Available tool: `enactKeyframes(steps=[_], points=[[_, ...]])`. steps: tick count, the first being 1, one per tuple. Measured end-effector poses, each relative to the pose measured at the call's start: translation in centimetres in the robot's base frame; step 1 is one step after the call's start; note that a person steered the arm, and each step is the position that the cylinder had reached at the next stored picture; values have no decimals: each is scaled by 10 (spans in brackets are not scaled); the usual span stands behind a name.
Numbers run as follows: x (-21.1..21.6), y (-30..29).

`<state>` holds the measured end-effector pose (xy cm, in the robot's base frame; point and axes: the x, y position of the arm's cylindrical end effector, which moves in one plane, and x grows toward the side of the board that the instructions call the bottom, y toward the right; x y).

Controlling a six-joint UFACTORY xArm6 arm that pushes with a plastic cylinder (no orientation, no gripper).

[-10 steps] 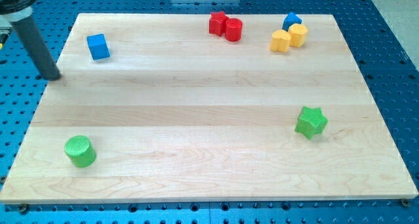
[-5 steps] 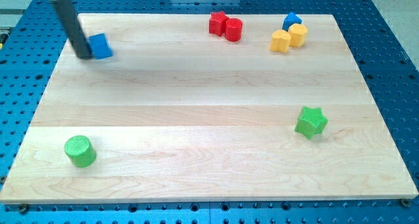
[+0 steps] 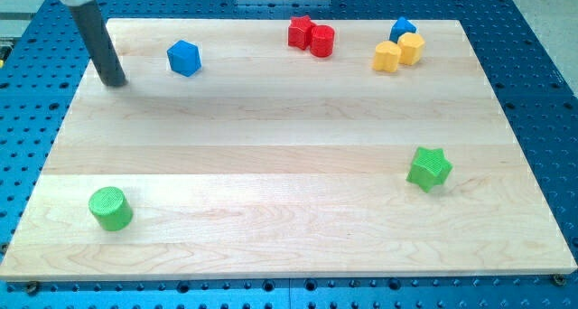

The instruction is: Move the blue cube towards the blue triangle

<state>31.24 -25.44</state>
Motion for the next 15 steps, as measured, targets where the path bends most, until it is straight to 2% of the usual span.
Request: enactKeyframes(steps=[1, 2, 3, 4, 5, 7, 9, 10, 11, 12, 13, 14, 15], points=[[-16, 54], [17, 132], [22, 170], [-8, 127], [-26, 135], [-42, 189], [5, 238], [8, 290], [17, 292], [17, 296], [15, 332], [-5, 362], [-17, 364]])
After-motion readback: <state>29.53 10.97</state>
